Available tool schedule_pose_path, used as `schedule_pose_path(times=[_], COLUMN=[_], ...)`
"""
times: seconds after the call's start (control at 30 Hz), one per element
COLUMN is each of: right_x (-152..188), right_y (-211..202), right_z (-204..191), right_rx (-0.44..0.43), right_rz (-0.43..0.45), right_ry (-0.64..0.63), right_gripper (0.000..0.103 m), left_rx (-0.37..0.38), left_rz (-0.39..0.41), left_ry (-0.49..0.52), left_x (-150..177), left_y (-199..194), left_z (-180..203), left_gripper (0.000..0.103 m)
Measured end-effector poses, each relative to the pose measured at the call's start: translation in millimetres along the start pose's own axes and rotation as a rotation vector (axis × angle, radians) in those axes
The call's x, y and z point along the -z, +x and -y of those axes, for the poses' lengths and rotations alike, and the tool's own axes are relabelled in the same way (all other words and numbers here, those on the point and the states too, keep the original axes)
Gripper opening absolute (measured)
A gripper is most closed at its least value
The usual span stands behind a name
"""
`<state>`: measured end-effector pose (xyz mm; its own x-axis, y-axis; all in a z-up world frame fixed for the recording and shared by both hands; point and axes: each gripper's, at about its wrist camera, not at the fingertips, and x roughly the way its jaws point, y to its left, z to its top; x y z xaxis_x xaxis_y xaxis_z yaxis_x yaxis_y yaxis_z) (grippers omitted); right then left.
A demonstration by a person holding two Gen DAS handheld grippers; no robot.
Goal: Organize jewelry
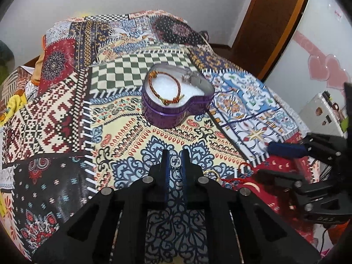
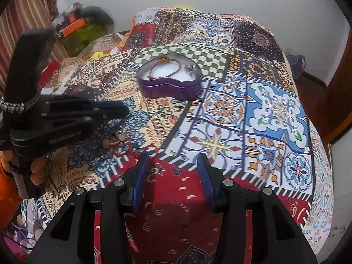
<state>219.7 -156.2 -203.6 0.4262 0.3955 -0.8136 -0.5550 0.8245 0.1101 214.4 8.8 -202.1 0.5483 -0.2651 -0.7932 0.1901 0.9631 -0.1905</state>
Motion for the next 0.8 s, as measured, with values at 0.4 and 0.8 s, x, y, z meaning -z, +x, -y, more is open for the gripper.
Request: schedule_pose_path(times=[0.4, 0.8], right_x=[-11, -10], right_y=[19, 21], right_z=[-36, -31], right_rx=[-0.030, -0.085], right_rz=[-0.040, -0.021], right_ry=[-0.129, -0.112], right_gripper=[0.041, 0.015], left_rx=[0.008, 0.029], left_rz=[0.023, 0.033], left_ry=[-0.032, -0.057], left_x=[22, 31], left_y=[-29, -35], left_z=[-10, -10], left_gripper=[0.008, 0.008])
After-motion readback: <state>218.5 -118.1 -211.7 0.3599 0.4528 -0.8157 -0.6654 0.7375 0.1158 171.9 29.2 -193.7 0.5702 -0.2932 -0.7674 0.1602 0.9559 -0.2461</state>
